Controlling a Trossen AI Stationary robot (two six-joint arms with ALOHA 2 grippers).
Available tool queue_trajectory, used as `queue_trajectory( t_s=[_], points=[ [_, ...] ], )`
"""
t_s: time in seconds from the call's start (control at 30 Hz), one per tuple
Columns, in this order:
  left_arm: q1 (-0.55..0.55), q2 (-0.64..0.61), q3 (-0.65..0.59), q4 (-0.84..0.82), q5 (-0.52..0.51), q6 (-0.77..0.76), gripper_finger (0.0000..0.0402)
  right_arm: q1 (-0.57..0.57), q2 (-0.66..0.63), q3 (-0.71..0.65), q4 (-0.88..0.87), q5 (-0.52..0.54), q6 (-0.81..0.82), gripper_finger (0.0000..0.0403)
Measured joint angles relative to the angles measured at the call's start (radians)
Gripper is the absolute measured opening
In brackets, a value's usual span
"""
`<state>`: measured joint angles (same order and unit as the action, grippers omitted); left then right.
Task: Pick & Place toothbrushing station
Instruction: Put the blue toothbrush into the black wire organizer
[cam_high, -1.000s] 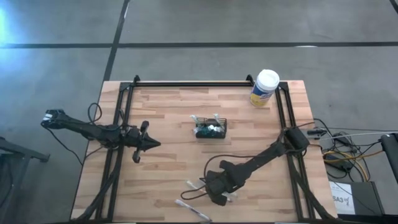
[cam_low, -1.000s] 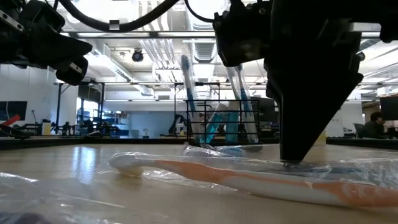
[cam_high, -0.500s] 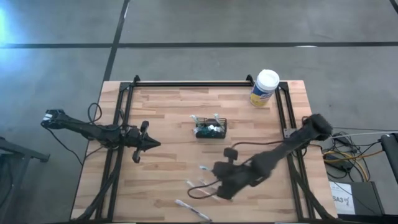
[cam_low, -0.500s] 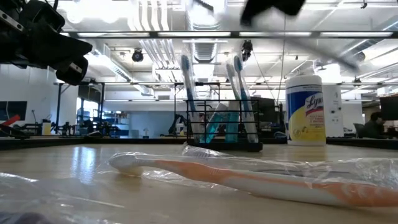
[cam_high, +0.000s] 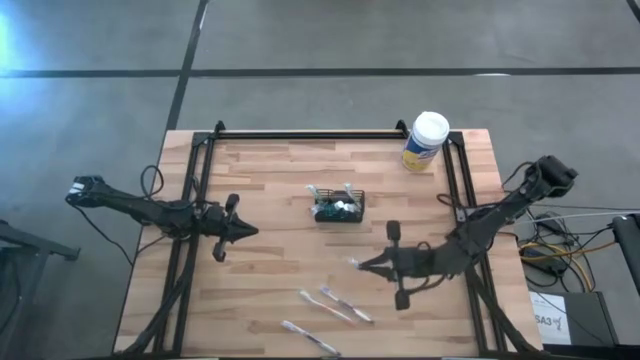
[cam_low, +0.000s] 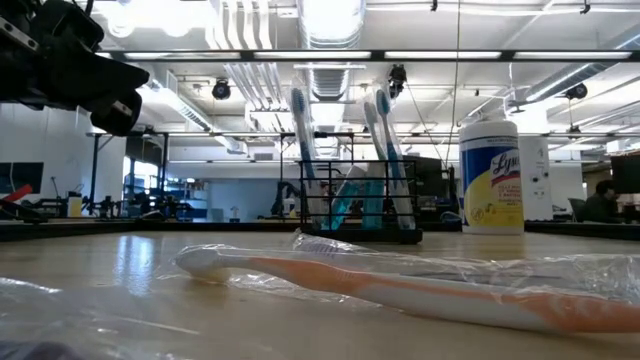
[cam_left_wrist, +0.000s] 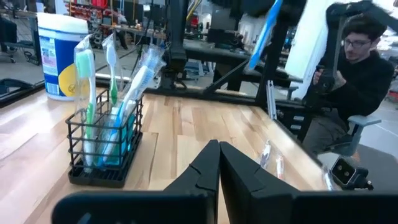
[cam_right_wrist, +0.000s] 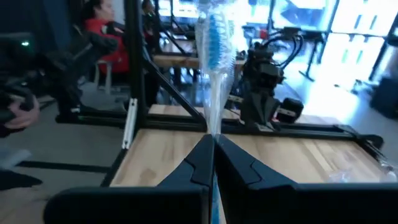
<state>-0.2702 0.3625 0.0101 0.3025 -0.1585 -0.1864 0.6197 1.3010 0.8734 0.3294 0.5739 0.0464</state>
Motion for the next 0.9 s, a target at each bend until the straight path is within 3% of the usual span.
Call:
queue_trajectory(
  t_s=[0.2,0.43,0.57,0.67,0.8,0.9],
  points=[
    [0.0,0.0,0.0,0.119,-0.019,0.0,0.0022,-0.049,-0.058,-0.244,0.279,-0.031,-0.085,0.0008],
    [0.0,0.001,0.042,0.135,-0.058,0.015,0.0076,-0.155,-0.02,-0.394,0.587,-0.206,-0.146,0.0008],
    [0.0,0.05,0.096,0.105,-0.154,0.02,0.0125,-0.202,0.05,-0.396,0.647,-0.22,-0.165,0.0008],
    [0.0,0.129,0.136,0.081,-0.166,0.023,0.0164,-0.228,0.118,-0.356,0.651,-0.237,-0.187,0.0008],
    [0.0,0.256,0.191,0.088,-0.171,0.016,0.0218,-0.25,0.216,-0.298,0.738,-0.382,-0.257,0.0008],
    [0.0,0.357,0.235,0.089,-0.175,0.006,0.0248,-0.276,0.262,-0.252,0.763,-0.433,-0.265,0.0008]
  ],
)
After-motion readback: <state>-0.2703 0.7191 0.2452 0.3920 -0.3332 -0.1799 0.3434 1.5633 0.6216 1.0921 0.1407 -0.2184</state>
